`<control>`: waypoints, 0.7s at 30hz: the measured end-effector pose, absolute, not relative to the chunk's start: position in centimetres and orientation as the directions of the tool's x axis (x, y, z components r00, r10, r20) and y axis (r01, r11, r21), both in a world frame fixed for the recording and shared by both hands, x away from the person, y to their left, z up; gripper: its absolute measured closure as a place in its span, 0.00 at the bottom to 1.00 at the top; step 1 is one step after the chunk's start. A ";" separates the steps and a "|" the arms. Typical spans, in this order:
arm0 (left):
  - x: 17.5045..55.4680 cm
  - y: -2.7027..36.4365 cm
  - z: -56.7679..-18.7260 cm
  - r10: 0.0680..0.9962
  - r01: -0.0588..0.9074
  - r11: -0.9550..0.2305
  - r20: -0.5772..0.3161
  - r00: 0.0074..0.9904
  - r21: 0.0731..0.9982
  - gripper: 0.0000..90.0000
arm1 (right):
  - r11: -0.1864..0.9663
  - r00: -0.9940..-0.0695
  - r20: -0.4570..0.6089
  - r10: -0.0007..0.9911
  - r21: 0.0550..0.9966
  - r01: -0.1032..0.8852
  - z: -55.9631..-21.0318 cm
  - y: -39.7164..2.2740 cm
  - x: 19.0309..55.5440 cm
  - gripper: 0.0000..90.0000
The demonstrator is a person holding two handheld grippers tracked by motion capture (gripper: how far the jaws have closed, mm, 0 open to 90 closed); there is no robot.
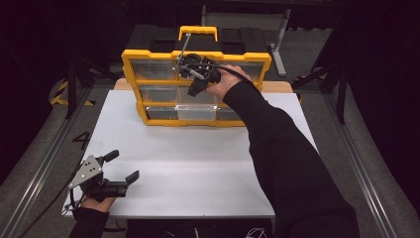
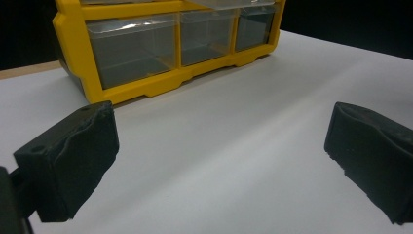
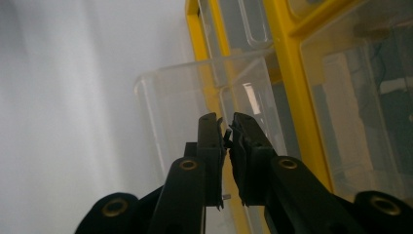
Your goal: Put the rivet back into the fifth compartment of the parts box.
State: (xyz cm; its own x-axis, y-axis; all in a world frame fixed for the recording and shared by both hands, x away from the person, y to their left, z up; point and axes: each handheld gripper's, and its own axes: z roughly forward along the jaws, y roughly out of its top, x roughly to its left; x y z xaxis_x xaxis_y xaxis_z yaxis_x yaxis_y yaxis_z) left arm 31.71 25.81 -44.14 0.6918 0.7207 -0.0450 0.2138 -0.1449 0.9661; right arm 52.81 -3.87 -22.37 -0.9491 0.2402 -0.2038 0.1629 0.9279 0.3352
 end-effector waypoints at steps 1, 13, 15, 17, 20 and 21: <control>31.7 25.8 -44.1 0.721 0.214 -0.145 -0.045 0.692 0.966 0.00 | 0.929 -0.950 -0.201 0.240 0.330 0.165 -22.7 -3.9 53.1 0.91; 31.7 25.9 -44.2 0.721 0.215 -0.142 -0.047 0.691 0.966 0.00 | 0.935 -0.954 -0.172 0.247 0.301 0.188 -25.0 -3.7 54.6 0.91; 31.7 25.9 -44.2 0.721 0.215 -0.142 -0.048 0.691 0.966 0.00 | 0.937 -0.954 -0.172 0.244 0.297 0.186 -25.3 -3.8 54.8 0.91; 31.7 25.8 -44.2 0.721 0.215 -0.142 -0.048 0.692 0.966 0.00 | 0.936 -0.954 -0.161 0.251 0.294 0.196 -25.6 -3.8 54.9 0.91; 31.7 25.9 -44.2 0.721 0.216 -0.142 -0.048 0.692 0.966 0.00 | 0.938 -0.956 -0.158 0.246 0.287 0.194 -26.1 -3.8 55.1 0.91; 31.7 25.9 -44.2 0.721 0.216 -0.143 -0.048 0.692 0.966 0.00 | 0.939 -0.957 -0.155 0.246 0.284 0.196 -26.3 -3.8 55.1 0.91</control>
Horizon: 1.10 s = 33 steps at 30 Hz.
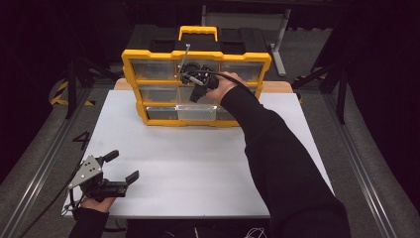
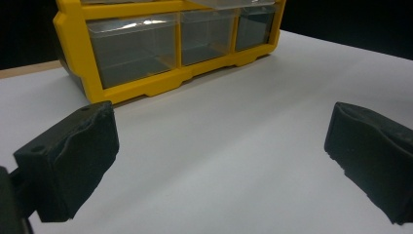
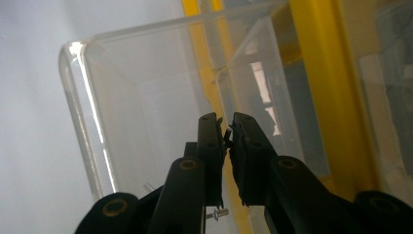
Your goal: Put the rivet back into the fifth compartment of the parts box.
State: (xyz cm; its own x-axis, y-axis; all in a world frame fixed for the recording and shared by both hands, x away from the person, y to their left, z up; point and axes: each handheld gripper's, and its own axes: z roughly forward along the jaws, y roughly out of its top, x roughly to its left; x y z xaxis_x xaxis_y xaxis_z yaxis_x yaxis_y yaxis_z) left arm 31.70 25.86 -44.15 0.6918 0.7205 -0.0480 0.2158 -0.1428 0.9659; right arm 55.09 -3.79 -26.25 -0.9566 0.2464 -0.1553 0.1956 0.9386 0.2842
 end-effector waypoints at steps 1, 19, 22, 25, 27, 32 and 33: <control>31.7 25.9 -44.2 0.721 0.215 -0.141 -0.049 0.691 0.966 0.00 | 0.939 -0.956 -0.154 0.248 0.282 0.198 -26.4 -3.8 55.1 0.91; 31.7 25.9 -44.2 0.720 0.216 -0.142 -0.049 0.692 0.966 0.00 | 0.945 -0.964 -0.120 0.237 0.258 0.200 -28.3 -3.9 55.8 0.91; 31.7 25.8 -44.2 0.720 0.215 -0.142 -0.048 0.692 0.966 0.00 | 0.947 -0.966 -0.118 0.231 0.255 0.195 -28.5 -3.9 55.8 0.91; 31.7 25.8 -44.2 0.720 0.215 -0.142 -0.049 0.692 0.966 0.00 | 0.949 -0.966 -0.118 0.228 0.249 0.194 -28.6 -3.8 55.8 0.90; 31.7 25.8 -44.1 0.720 0.215 -0.142 -0.049 0.693 0.966 0.00 | 0.946 -0.965 -0.120 0.232 0.260 0.195 -28.6 -3.8 55.8 0.88; 31.7 25.8 -44.2 0.719 0.219 -0.140 -0.053 0.693 0.966 0.00 | 0.945 -0.963 -0.134 0.233 0.266 0.192 -28.3 -3.9 55.5 0.84; 31.8 25.8 -44.2 0.717 0.217 -0.144 -0.049 0.695 0.966 0.00 | 0.945 -0.963 -0.138 0.233 0.264 0.191 -28.1 -3.9 55.4 0.82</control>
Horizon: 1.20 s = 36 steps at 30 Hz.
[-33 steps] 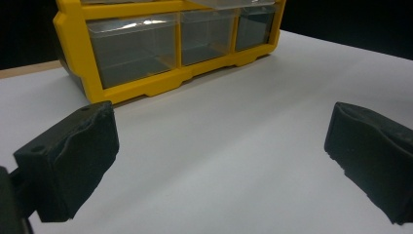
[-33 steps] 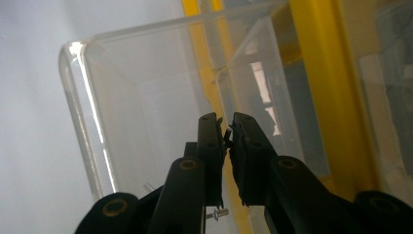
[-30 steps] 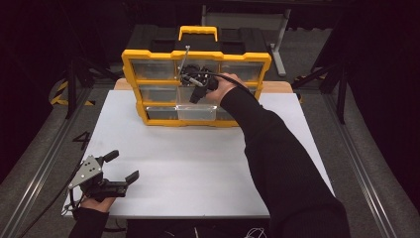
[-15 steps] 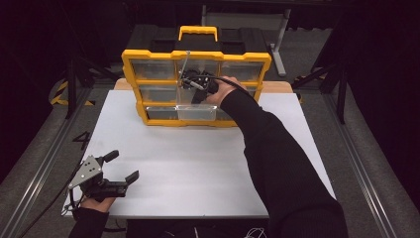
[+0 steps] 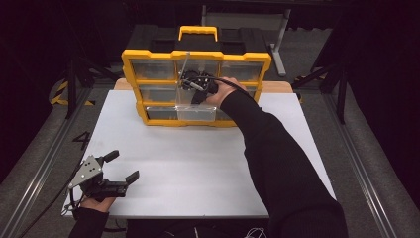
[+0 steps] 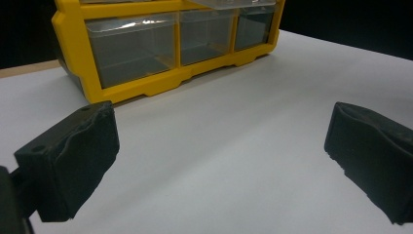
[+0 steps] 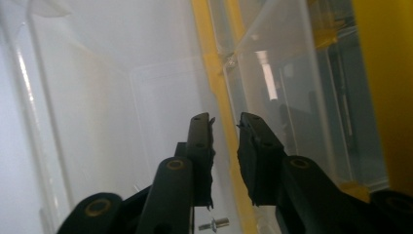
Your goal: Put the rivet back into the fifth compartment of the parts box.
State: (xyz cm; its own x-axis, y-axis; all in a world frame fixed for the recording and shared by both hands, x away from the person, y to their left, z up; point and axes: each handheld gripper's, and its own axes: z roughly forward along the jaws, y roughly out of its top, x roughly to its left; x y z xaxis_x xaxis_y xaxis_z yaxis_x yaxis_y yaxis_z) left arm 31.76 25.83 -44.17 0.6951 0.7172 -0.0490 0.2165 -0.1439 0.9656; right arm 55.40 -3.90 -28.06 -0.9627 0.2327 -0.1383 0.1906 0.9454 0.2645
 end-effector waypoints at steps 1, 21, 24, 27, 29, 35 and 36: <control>31.8 25.8 -44.2 0.717 0.216 -0.145 -0.048 0.696 0.966 0.00 | 0.943 -0.962 -0.144 0.234 0.274 0.188 -27.9 -4.0 55.3 0.81; 31.8 25.7 -44.2 0.719 0.219 -0.141 -0.052 0.693 0.965 0.00 | 0.853 -0.928 -0.228 0.295 0.500 0.149 -22.9 -9.1 50.3 0.29; 31.8 25.6 -44.2 0.718 0.217 -0.146 -0.048 0.695 0.965 0.00 | 0.830 -0.927 -0.217 0.307 0.537 0.150 -22.8 -10.4 49.5 0.22; 31.8 25.5 -44.2 0.716 0.219 -0.148 -0.048 0.696 0.965 0.00 | 0.798 -0.926 -0.200 0.320 0.584 0.149 -22.8 -12.2 48.7 0.16; 31.9 25.5 -44.2 0.716 0.220 -0.150 -0.047 0.696 0.964 0.00 | 0.773 -0.921 -0.186 0.342 0.613 0.163 -22.9 -13.3 48.1 0.12; 31.9 25.5 -44.2 0.717 0.218 -0.146 -0.048 0.695 0.965 0.00 | 0.711 -0.911 -0.170 0.376 0.683 0.166 -24.1 -16.8 46.3 0.05; 31.9 25.5 -44.2 0.717 0.217 -0.146 -0.048 0.695 0.965 0.00 | 0.697 -0.907 -0.167 0.388 0.697 0.169 -24.4 -17.2 46.0 0.04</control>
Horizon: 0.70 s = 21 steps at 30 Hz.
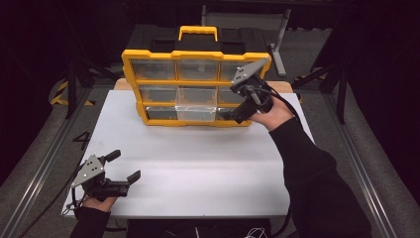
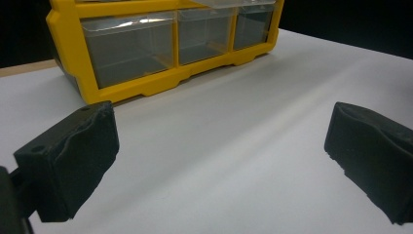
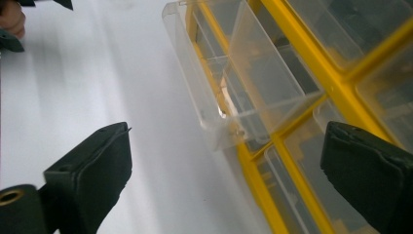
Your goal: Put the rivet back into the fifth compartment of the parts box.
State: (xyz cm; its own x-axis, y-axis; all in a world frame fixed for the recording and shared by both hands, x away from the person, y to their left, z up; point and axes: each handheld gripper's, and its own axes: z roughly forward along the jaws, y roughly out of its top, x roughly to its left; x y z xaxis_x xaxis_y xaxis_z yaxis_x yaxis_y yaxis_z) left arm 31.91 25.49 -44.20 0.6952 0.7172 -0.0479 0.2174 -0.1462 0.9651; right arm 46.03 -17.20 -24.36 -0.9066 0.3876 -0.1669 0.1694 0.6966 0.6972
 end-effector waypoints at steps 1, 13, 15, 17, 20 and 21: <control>31.9 25.5 -44.2 0.717 0.217 -0.146 -0.048 0.695 0.965 0.00 | 0.682 -0.903 -0.167 0.397 0.712 0.168 -24.6 -17.8 45.7 0.03; 32.2 25.5 -43.9 0.713 0.208 -0.144 -0.044 0.700 0.968 0.00 | 0.520 -0.868 -0.113 0.483 0.835 0.180 -29.7 -23.8 42.3 0.00; 32.2 25.5 -43.9 0.713 0.204 -0.142 -0.043 0.700 0.969 0.00 | 0.493 -0.869 -0.095 0.486 0.850 0.183 -30.8 -24.6 41.7 0.00; 32.3 25.5 -43.8 0.713 0.204 -0.140 -0.044 0.700 0.969 0.00 | 0.475 -0.867 -0.086 0.491 0.861 0.184 -31.8 -25.2 41.4 0.00; 32.4 25.5 -43.8 0.708 0.201 -0.143 -0.041 0.705 0.969 0.00 | 0.436 -0.865 -0.057 0.498 0.879 0.193 -33.0 -26.0 40.9 0.00; 32.4 25.5 -43.7 0.709 0.200 -0.141 -0.042 0.704 0.970 0.00 | 0.429 -0.864 -0.052 0.501 0.882 0.196 -33.3 -26.2 40.8 0.00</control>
State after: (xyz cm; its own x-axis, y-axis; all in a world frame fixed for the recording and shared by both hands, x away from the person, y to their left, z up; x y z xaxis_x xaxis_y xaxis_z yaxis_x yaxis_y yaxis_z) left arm 32.43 25.46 -43.72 0.7042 0.7088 -0.0417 0.1997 -0.1413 0.9696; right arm 40.76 -26.22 -33.31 -0.8637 0.5012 -0.0523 0.1958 0.4294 0.8816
